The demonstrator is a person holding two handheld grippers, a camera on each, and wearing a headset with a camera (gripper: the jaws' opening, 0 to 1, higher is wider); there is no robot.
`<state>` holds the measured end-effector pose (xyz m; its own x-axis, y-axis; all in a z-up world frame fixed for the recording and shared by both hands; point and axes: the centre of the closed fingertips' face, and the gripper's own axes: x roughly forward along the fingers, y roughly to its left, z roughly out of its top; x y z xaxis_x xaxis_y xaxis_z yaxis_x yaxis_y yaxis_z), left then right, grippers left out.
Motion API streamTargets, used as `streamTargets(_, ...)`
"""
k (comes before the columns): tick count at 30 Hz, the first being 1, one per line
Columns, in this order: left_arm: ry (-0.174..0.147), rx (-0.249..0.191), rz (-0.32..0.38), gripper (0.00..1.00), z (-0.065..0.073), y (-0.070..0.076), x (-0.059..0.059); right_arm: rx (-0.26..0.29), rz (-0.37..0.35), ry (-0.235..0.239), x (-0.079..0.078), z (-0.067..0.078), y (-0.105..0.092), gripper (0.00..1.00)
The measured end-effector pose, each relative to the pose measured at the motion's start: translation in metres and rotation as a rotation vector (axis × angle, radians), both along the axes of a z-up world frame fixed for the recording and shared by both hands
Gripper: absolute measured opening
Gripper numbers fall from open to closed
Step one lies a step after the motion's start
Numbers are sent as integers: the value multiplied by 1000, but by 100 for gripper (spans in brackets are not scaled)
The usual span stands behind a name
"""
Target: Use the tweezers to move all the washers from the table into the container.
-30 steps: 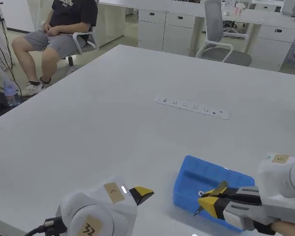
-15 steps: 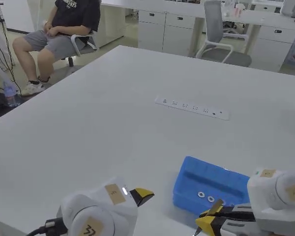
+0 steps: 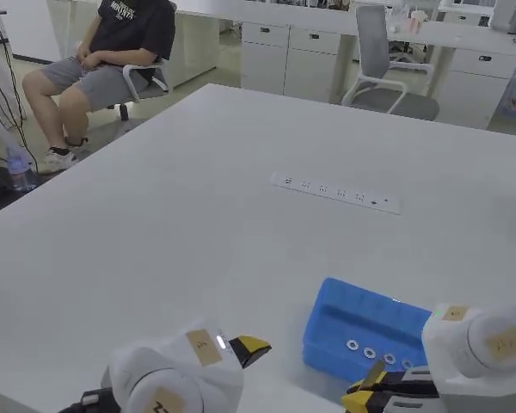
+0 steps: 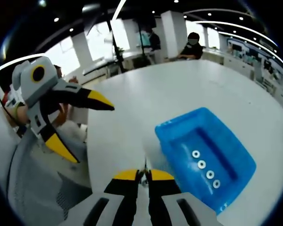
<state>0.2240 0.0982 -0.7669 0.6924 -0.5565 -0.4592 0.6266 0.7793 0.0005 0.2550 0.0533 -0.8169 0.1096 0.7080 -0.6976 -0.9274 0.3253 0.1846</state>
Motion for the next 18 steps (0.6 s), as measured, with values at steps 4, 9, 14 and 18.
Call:
streamTargets(4, 1, 2, -1, 57, 0, 0, 0, 6, 2, 6, -1, 0, 0, 5)
streamTargets(9, 0, 4, -1, 57, 0, 0, 0, 6, 13, 6, -3, 0, 2, 5)
streamTargets(14, -2, 2, 3, 57, 0, 1, 0, 0, 46, -27, -7, -1, 6, 5)
streamTargets(18, -5, -1, 5, 57, 1, 1, 0, -10, 79, -77, -6, -5, 8, 4)
